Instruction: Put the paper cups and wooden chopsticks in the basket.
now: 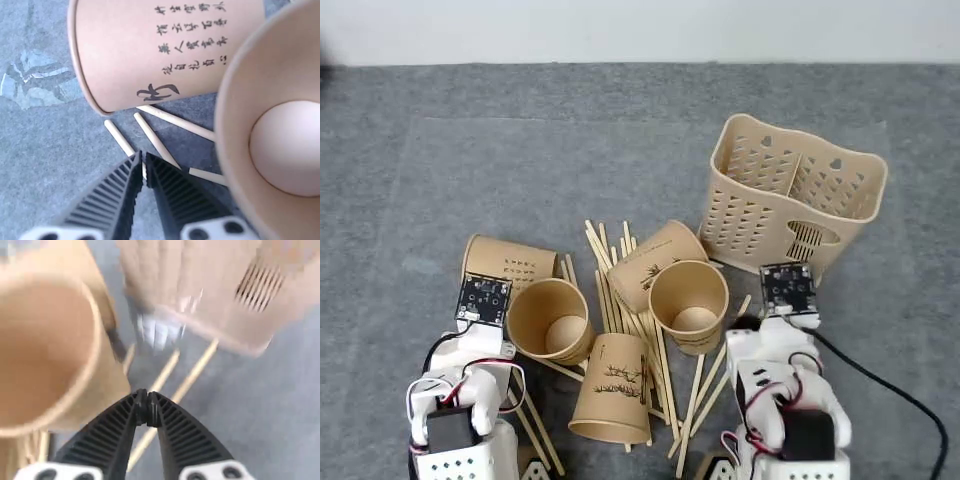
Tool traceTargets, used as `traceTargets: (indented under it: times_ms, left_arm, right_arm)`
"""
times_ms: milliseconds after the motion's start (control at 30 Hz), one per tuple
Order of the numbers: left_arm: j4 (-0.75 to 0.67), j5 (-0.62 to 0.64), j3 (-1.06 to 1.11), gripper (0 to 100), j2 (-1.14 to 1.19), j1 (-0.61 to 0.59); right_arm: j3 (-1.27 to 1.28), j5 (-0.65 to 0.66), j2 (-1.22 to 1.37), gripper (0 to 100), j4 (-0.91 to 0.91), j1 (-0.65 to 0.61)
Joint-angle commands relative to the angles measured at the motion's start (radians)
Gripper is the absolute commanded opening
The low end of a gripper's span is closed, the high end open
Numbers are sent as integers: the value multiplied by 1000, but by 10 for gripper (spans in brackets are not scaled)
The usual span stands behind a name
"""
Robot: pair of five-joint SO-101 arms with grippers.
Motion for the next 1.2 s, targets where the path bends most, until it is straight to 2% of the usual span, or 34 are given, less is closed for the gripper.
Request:
traceTargets:
  times_ms: [0, 200, 333, 600, 800, 1167]
  left_arm:
    - [5, 8, -7, 15, -14, -2]
    - [5, 8, -7, 15, -14, -2]
    - [5, 8, -7, 15, -14, -2]
    - [5, 8, -7, 15, -14, -2]
    - [5, 8, -7, 15, -14, -2]
    - [5, 8, -7, 15, -14, -2]
  right_arm:
    - [-187, -8, 1, 35, -54, -16]
    - [-342, -51, 67, 147, -50, -16]
    - [-416, -94, 268, 147, -48, -61]
    - [-632, -279, 711, 151, 16, -199]
    - [-661, -296, 900, 149, 5, -234]
    - [-652, -293, 1012, 147, 77, -228]
